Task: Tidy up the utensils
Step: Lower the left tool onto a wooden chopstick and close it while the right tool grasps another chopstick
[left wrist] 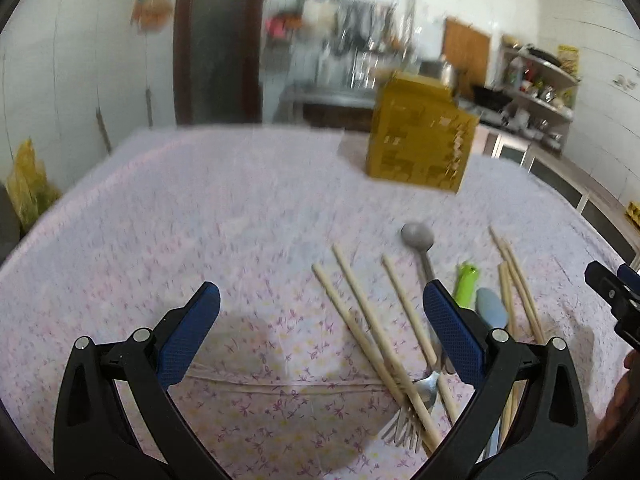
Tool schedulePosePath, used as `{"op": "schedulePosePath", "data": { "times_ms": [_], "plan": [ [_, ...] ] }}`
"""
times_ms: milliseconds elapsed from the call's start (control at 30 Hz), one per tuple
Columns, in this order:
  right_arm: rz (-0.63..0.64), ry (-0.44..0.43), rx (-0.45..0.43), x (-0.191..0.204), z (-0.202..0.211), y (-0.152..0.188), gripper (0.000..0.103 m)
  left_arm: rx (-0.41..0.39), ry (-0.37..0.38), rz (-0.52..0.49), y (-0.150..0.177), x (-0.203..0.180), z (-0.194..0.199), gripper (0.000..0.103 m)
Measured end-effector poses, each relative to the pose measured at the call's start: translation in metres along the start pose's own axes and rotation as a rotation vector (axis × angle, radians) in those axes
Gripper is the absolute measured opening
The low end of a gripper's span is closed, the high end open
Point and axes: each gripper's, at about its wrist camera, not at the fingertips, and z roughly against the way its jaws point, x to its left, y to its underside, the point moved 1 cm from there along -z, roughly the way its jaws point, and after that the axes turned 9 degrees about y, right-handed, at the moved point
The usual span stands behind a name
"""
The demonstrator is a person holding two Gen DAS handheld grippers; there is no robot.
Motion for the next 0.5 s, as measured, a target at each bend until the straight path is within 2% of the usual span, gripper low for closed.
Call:
{"op": "schedulePosePath", "data": {
  "times_ms": [67,200,333,500],
  "plan": [
    [0.011,0.017,0.055,0.002,-0.019,-0.005,0.099,0.041,-0.018,0.029,-0.002,0.006,-0.011,0.098],
    [0.025,0.036,0.152,0.005,-0.059,-0.013,0.099,0.109,-0.1,0.058,-0.009,0.016,-0.03,0.098],
    [0.037,0.056,0.207,0.01,-0.085,-0.015,0.099,0.19,-0.096,0.105,-0.011,0.028,-0.049,0.098],
    [0.03,0.046,0.254,0.012,-0.102,-0.012,0.099,0.222,-0.11,0.115,-0.01,0.03,-0.065,0.098]
  ]
}}
